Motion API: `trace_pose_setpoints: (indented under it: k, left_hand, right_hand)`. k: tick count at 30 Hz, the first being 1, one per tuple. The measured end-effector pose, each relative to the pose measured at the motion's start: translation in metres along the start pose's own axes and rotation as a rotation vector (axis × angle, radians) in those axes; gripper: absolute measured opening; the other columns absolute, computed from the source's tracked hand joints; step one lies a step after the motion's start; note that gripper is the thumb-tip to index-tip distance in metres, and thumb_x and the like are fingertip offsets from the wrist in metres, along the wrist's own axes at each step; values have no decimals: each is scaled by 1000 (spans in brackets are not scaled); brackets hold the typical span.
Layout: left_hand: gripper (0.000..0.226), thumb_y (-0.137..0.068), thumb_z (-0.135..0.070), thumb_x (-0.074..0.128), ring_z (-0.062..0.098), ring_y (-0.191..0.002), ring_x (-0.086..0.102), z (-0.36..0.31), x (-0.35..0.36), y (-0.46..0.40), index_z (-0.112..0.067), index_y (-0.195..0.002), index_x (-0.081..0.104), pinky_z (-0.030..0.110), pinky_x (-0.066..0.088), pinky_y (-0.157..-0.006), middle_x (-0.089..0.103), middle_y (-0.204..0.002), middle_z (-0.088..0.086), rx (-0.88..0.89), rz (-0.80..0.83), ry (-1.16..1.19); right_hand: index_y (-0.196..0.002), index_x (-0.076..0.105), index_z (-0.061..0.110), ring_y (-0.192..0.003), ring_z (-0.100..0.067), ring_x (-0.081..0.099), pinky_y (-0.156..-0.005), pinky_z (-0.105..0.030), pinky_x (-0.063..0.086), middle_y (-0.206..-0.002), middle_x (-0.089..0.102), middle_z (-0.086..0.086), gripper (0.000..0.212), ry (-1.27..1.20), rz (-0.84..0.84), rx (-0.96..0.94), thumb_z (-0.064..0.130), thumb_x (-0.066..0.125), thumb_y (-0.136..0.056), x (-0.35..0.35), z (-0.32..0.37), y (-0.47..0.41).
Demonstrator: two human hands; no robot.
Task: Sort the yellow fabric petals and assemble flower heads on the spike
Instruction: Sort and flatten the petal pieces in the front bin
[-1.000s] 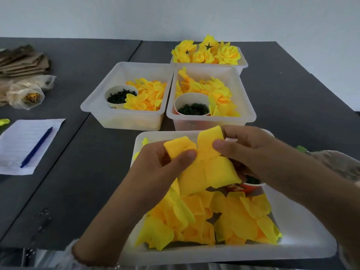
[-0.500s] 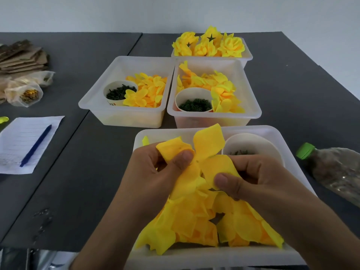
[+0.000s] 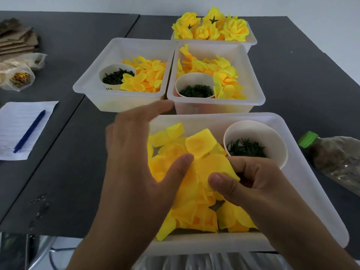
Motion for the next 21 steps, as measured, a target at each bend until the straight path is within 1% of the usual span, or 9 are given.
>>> trace_pose_setpoints:
  k: [3,5,7,9,11,13,15,18,21]
  left_hand:
    - [23,-78,-53,63,14,-116,42,-20,-1,7,-46,-100,62,40,36,-89,50,-118,-19,207,80,-105]
    - [22,-76,-57,62,10,-106,48,-22,2,11,-47,-95,65,42,37,-83,55,-105,-23,221,169,-79]
    - [25,-73,-58,62,6,-95,54,-20,5,12,-44,-94,66,41,41,-81,59,-92,-23,174,226,-27]
    - [23,-72,-56,64,4,-84,57,-19,11,13,-40,-88,67,34,46,-74,60,-82,-21,117,267,67]
    - [19,-73,-53,65,6,-78,58,-18,17,16,-36,-80,65,21,45,-68,59,-77,-19,54,263,168]
    - [18,-74,-52,63,6,-75,58,-17,22,19,-34,-77,63,14,43,-63,58,-74,-17,-3,233,204]
    - [18,-76,-52,64,5,-72,58,-14,23,20,-34,-76,62,15,44,-59,59,-72,-17,-48,197,215]
    - [12,-78,-42,69,7,-64,57,-5,21,17,-32,-74,64,15,42,-51,60,-68,-14,-119,129,243]
    - [11,-79,-38,67,9,-64,58,-1,22,16,-30,-71,65,20,44,-50,62,-67,-9,-161,133,287]
  right_hand:
    - [-77,71,9,-60,-33,59,-58,-43,52,-71,64,-24,44,-43,3,-5,53,71,-73,2,-1,0]
    - [-76,67,3,-57,-33,52,-59,-44,42,-71,54,-35,54,-38,13,-14,56,72,-70,4,-2,0]
    - [-72,67,2,-60,-32,52,-60,-43,42,-69,53,-35,54,-67,8,0,56,72,-67,4,-1,-1]
    - [-70,70,5,-60,-27,52,-58,-36,43,-64,55,-29,45,-99,16,2,51,70,-70,4,0,-3]
    - [-65,71,11,-58,-9,57,-55,-20,44,-56,60,-6,34,-108,39,-34,44,67,-74,6,3,-5]
    - [-61,67,11,-52,-3,50,-49,-13,40,-52,55,4,38,-66,33,-30,47,65,-73,8,2,-8]
    - [-64,65,11,-54,-16,44,-51,-24,39,-55,47,-7,44,-50,44,31,53,67,-74,6,-4,-8]
    - [-84,71,18,-66,-27,53,-65,-44,51,-73,60,-18,33,-59,142,111,49,65,-77,4,-10,-4]
    - [-92,73,24,-72,-32,60,-73,-45,56,-83,66,-21,31,-61,144,96,44,66,-70,3,-11,-1]
Point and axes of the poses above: each hand's wrist, its own y-axis away from the middle knuckle, its own x-axis out of the palm, z = x × y, the point moved 5 cm from there along -y, towards the middle knuckle
